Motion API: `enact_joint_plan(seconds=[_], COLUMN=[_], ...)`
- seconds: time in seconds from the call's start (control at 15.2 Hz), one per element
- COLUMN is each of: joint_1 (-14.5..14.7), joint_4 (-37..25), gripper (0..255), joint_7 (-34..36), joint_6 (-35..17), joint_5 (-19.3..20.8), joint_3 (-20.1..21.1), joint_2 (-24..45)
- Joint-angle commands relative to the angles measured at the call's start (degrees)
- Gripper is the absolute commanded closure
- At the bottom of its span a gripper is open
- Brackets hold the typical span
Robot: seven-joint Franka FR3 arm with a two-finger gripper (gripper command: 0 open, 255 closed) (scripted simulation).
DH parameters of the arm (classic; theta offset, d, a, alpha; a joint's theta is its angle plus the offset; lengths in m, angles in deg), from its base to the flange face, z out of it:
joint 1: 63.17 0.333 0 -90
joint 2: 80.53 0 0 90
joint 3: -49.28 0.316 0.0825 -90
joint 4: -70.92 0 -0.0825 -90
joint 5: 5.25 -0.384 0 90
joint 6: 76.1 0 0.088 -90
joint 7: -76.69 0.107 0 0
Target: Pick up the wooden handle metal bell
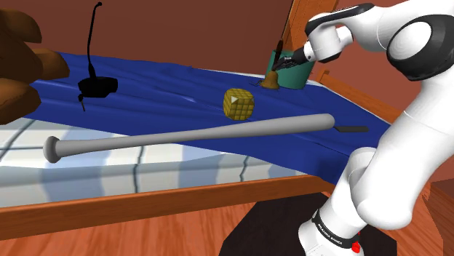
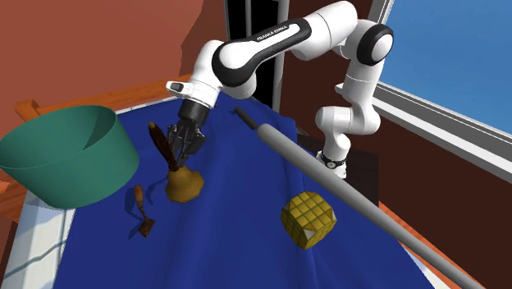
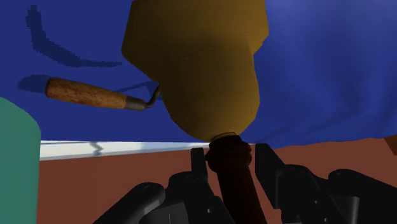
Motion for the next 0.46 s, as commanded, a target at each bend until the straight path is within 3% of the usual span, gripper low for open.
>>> enact_joint_plan(seconds=[0.0, 0.4], joint_1=[-0.02, -0.36], joint_4=[-0.57, -2.54], gripper=[255, 255], joint_7=[1.95, 5.34], joint_6=[0.22, 1.61], joint_5=[2.11, 5.41], joint_3=[0.36, 0.89], joint_2=[-0.97, -2.03])
